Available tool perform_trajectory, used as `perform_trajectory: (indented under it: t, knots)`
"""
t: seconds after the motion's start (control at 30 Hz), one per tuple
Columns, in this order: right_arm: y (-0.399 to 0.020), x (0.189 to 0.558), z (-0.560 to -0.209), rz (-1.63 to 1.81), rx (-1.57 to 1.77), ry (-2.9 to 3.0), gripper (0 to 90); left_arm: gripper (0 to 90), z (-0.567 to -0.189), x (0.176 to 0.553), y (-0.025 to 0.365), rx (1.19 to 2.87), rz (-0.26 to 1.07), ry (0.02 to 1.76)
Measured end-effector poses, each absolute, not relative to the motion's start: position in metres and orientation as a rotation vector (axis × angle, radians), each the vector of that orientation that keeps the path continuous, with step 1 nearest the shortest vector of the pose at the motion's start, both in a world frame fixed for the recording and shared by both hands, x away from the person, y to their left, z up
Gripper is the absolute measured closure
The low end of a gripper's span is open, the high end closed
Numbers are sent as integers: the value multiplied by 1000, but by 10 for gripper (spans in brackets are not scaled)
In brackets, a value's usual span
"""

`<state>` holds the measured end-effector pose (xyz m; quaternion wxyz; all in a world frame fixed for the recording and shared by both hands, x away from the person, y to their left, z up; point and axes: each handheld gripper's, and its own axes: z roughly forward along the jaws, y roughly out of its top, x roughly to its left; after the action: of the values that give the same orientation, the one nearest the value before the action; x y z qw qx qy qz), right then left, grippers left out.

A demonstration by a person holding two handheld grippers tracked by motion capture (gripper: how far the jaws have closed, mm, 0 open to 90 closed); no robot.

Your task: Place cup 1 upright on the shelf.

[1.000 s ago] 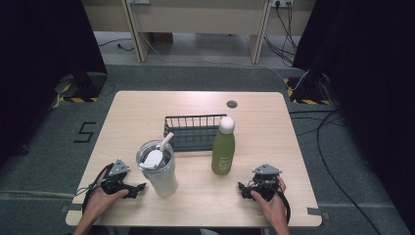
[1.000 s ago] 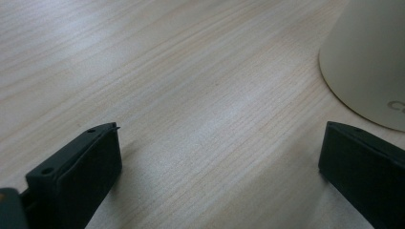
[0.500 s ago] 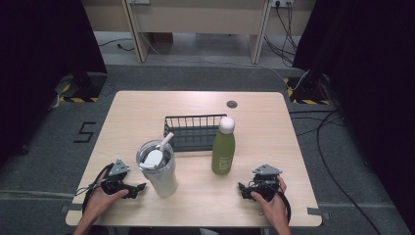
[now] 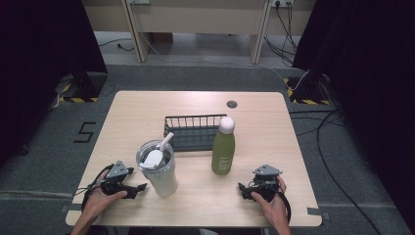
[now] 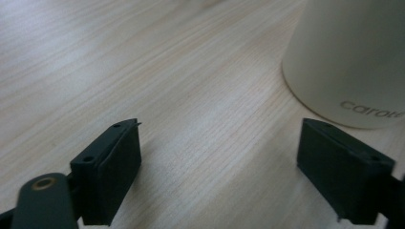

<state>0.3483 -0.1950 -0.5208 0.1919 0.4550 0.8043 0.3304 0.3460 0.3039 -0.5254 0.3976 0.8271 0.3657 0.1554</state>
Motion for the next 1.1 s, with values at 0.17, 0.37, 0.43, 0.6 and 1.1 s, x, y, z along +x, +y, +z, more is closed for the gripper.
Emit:
perform_trajectory:
  t: [0.17,0.37,0.43,0.6,1.1]
  knots:
    - [-195,348,-521,928,1277,2259,23,150,-523,344,305,2055,378,900]
    - [-195,348,-521,927,1277,2259,23,149,-516,339,305,1986,352,843]
    - [-195,348,-521,928,1277,2259,22,149,-510,335,304,1939,354,809]
    - [-195,348,-521,927,1277,2259,22,148,-506,332,303,1888,353,758]
    - [-195,348,-521,924,1274,2256,23,148,-497,317,289,1843,364,634]
